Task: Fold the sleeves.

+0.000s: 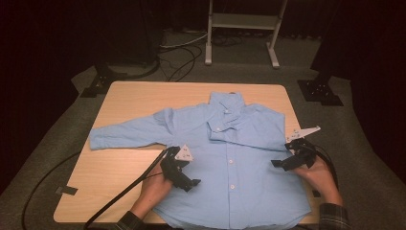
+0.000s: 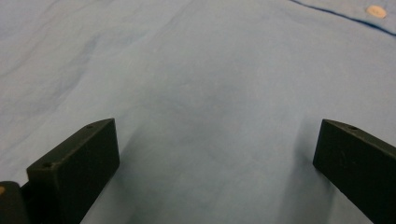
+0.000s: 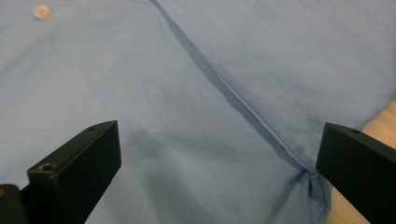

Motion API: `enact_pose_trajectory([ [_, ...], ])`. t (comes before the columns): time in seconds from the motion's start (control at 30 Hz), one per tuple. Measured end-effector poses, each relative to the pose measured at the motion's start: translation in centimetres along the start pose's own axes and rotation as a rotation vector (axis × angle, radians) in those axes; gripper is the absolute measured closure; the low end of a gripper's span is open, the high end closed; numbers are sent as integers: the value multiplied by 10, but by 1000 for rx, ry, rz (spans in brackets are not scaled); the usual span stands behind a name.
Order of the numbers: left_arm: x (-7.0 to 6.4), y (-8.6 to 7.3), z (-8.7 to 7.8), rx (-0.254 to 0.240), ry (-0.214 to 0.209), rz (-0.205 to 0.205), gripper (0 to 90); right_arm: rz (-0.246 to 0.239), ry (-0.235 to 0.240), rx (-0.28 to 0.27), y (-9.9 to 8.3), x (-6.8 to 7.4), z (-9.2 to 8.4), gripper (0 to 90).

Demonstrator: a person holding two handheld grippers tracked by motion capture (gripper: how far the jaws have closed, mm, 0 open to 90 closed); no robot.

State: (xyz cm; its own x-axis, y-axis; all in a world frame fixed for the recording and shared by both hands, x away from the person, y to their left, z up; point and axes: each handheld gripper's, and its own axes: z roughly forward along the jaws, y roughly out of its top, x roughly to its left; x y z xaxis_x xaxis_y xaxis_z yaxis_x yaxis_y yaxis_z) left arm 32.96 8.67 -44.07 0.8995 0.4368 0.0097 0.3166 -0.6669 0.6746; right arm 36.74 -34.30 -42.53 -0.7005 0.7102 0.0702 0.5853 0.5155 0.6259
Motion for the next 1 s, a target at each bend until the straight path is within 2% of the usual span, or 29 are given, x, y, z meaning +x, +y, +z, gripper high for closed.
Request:
enact_pose_trajectory([
  [0.1,5,-2,-6,26,-7,-16,0,-11,8,-66,-8,11,-12,0],
  [0.13,5,-2,-6,26,-7,-16,0,-11,8,-66,-8,11,-12,0],
  [0.17,6,-2,-8,28,-6,-21,0,-14,5,-80,-11,21,-16,0],
  [0.2,7,-2,-10,30,-3,-17,0,-14,5,-80,-11,21,-16,0],
  [0.23,8,-3,-14,31,4,-11,0,-21,7,-82,-16,32,-16,0],
  [0.27,8,-3,-14,31,4,-11,0,-21,7,-82,-16,32,-16,0],
  [0.37,11,-4,-20,16,1,-11,0,-24,1,-93,-24,47,-16,0],
  [0.53,18,-10,-32,-43,-50,-45,0,-25,-19,-98,-37,66,-13,0],
  [0.6,22,-12,-37,-66,-67,-64,0,-20,-11,-110,-40,69,-13,0],
  [0.67,25,-13,-41,-72,-66,-68,0,-9,4,-110,-42,71,-11,0],
  [0.77,28,-15,-48,-81,-63,-73,0,-11,0,-81,-44,71,-7,0],
  [0.83,34,-19,-55,-108,-91,-103,0,-29,-15,-73,-45,73,-5,0],
  [0.97,40,-24,-62,-112,-96,-134,0,-54,-36,-69,-45,76,-3,0],
  [1.0,42,-26,-64,-107,-85,-143,0,-55,-38,-68,-45,76,-3,0],
])
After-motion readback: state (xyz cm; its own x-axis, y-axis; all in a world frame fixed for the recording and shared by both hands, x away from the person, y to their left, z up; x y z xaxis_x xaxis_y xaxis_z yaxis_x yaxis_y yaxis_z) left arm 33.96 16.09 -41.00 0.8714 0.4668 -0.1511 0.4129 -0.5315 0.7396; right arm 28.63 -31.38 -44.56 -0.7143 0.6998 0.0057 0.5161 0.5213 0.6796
